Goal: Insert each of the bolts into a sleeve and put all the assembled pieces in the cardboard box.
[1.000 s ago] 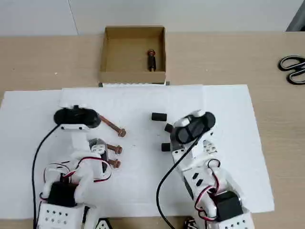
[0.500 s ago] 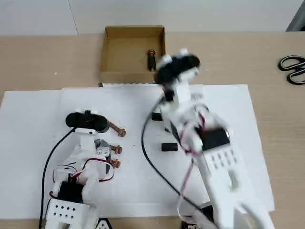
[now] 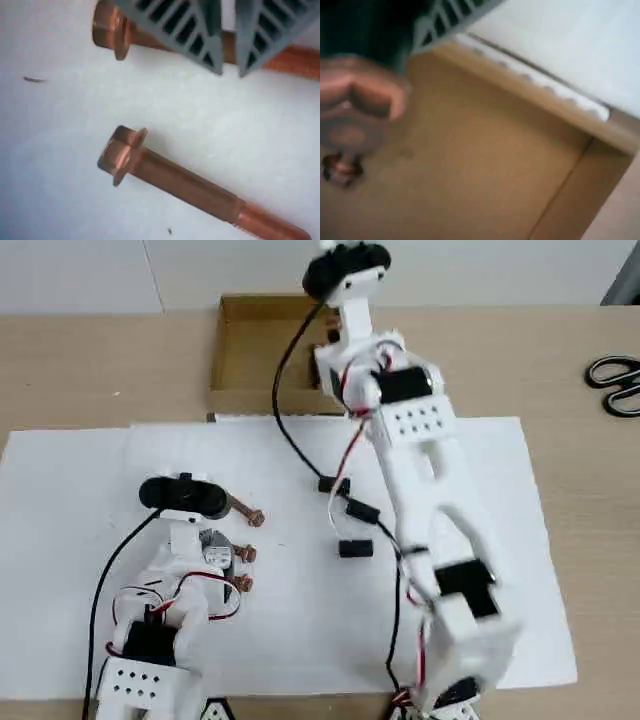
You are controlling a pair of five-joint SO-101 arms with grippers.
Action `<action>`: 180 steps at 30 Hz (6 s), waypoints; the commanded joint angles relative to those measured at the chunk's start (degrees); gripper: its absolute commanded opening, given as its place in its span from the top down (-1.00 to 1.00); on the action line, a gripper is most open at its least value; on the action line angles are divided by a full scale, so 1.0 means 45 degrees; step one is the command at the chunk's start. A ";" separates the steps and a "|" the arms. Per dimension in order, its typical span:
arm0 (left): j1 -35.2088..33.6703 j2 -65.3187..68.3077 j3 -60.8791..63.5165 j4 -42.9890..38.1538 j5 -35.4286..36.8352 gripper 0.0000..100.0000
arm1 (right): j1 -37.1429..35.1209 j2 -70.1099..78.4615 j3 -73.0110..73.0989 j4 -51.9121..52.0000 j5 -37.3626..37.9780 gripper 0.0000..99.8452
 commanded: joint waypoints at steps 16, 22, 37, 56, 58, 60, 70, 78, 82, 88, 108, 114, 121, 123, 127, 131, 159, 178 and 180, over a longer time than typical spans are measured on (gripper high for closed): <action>-0.0078 -0.0117 -0.0049 -0.0293 -0.0039 0.99 | 0.0049 0.7883 -0.8049 -0.2413 0.0215 0.99; -0.0078 -0.0117 -0.0049 -0.0274 -0.0039 0.99 | -0.0361 0.8156 -0.8322 -0.1260 0.0567 0.76; -0.0078 -0.0117 -0.0049 -0.0274 -0.0039 0.99 | -0.0733 0.6789 -1.2073 0.7473 0.0567 0.66; -0.0078 -0.0117 -0.0049 -0.0274 -0.0039 0.99 | -0.0127 0.3585 -0.7248 1.0930 0.1993 0.66; -0.0078 -0.0117 -0.0049 -0.0274 -0.0039 0.99 | -0.0107 0.2276 -0.5431 1.0872 0.2422 0.66; -0.0078 -0.0117 -0.0049 -0.0274 -0.0039 0.99 | -0.0107 0.1260 -0.3985 1.0774 0.2852 0.66; -0.0078 -0.0117 -0.0049 -0.0274 -0.0039 0.99 | -0.0088 0.0596 -0.1563 1.0794 0.6173 0.66; -0.0078 -0.0117 -0.0049 -0.0274 -0.0020 0.99 | -0.0107 0.1201 -0.0781 1.0774 0.7463 0.66; -0.0078 -0.0117 -0.0049 -0.0274 -0.0020 0.99 | -0.0127 0.1631 -0.0762 1.0794 0.6935 0.66; -0.0078 -0.0117 -0.0049 -0.0274 -0.0020 0.99 | -0.0381 0.1885 0.0117 1.0794 0.6681 0.66; -0.0078 -0.0117 -0.0049 -0.0254 -0.0020 0.99 | -0.1143 0.2608 0.0567 1.0462 0.6877 0.66; -0.0078 -0.0117 -0.0049 -0.0254 -0.0020 0.99 | -0.1123 0.3155 0.0567 1.0208 0.6877 0.70; -0.0078 -0.0117 -0.0049 -0.0254 -0.0020 0.99 | -0.0303 0.3507 0.0567 1.0168 0.6877 0.79; -0.0078 -0.0117 -0.0049 -0.0254 -0.0020 0.99 | -0.0244 0.3526 0.0567 1.0188 0.6896 0.79; -0.0078 -0.0117 -0.0049 -0.0254 -0.0020 0.99 | -0.0244 0.3565 0.0821 1.0012 0.7170 0.79; -0.0078 -0.0117 -0.0049 -0.0254 -0.0020 0.99 | -0.0244 0.3546 0.1973 0.9387 0.7228 0.79; -0.0078 -0.0117 -0.0049 -0.0254 -0.0020 0.99 | -0.0303 0.3409 0.3927 0.7922 0.7228 0.97; -0.0078 -0.0117 -0.0049 -0.0293 -0.0078 0.99 | -0.0264 -0.3819 0.3907 0.9719 0.6310 0.97; -0.0098 -0.0117 -0.0166 -0.0293 -0.0078 0.99 | -0.0264 -0.4503 0.3927 1.0129 0.6154 0.97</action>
